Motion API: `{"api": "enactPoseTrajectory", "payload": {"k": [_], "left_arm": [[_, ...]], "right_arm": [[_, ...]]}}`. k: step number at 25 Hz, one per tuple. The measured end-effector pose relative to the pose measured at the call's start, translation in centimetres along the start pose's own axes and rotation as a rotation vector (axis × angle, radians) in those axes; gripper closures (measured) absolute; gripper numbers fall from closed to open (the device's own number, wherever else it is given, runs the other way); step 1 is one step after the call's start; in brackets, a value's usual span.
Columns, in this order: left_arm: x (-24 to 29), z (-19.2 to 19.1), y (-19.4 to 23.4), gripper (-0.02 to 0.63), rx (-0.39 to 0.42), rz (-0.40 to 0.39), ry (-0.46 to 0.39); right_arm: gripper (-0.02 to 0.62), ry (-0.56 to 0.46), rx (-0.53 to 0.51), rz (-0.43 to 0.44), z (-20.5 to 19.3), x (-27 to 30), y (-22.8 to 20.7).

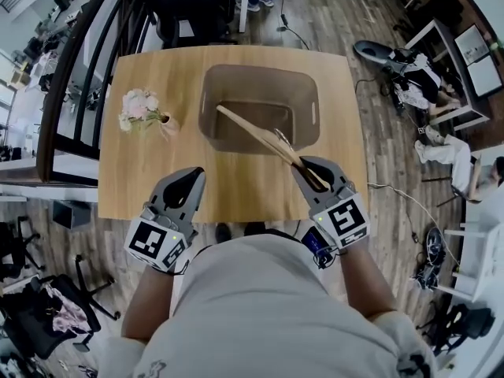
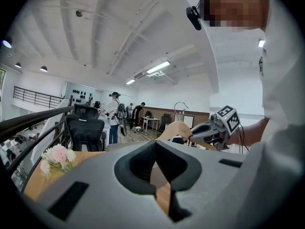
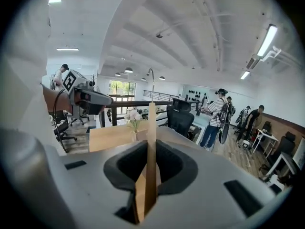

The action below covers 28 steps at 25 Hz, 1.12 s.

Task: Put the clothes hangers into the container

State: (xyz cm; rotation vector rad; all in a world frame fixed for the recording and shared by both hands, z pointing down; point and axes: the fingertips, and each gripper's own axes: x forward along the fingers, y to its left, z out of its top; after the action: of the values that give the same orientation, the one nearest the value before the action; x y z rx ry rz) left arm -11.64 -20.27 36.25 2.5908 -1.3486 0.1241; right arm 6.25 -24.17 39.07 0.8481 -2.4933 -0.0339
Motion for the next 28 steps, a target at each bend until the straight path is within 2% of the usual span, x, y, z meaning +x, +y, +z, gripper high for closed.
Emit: {"api": "enactPoseTrajectory", "payload": {"k": [12, 18, 22, 28], "left_arm": [[3.8, -0.4, 1.8, 0.600, -0.032, 0.076, 0.021], [5.3, -0.8, 2.5, 0.600, -0.080, 0.088, 0.026], [6.3, -1.2, 3.1, 0.600, -0.076, 0.108, 0.037], [7.2, -2.3, 3.7, 0.600, -0.088, 0.138, 0.056]], "right_arm": [[0.535, 0.101, -0.156, 0.151, -1.4, 5.7, -4.5], [0.535, 0.152, -0.248, 0.227, -2.1, 8.8, -5.7], [0.535, 0.195, -0.347, 0.254, -2.9, 10.9, -5.9], [0.535, 0.244, -0.427, 0.342, -5.0, 13.5, -4.9]]}}
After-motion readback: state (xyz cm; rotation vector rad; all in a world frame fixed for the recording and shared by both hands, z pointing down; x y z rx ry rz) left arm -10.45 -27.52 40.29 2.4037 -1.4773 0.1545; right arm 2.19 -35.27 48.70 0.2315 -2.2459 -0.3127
